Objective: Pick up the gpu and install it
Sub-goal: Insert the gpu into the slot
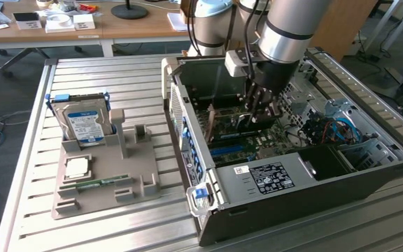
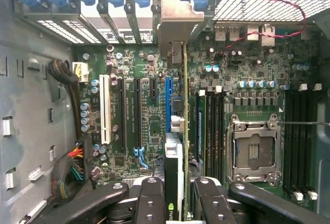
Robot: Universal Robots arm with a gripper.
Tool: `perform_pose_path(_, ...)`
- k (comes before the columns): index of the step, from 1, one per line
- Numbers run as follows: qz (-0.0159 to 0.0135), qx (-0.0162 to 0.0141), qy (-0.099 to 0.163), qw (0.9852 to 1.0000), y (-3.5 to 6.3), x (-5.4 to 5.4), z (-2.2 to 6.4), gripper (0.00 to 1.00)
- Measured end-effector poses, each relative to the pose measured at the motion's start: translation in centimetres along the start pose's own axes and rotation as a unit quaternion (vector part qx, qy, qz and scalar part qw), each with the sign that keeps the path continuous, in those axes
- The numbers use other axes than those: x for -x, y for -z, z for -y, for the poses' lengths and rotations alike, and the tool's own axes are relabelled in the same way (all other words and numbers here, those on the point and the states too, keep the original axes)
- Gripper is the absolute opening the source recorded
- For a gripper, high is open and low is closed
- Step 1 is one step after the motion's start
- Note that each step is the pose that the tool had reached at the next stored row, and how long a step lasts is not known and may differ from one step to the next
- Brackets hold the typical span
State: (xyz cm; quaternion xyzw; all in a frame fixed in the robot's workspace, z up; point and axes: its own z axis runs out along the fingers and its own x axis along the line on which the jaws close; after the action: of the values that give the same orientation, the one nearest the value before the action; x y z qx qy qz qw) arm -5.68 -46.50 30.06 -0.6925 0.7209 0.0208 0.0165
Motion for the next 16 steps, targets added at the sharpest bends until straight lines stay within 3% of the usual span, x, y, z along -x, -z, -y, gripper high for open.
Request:
perform_pose_path(5, 0.0000, -0.0002, 0.000, 1.0000, -0.58, -0.03, -0.09, 0.27)
perform_pose_path(16, -0.0001, -0.0008, 0.000, 1.0000, -0.71, -0.06, -0.80, 0.27)
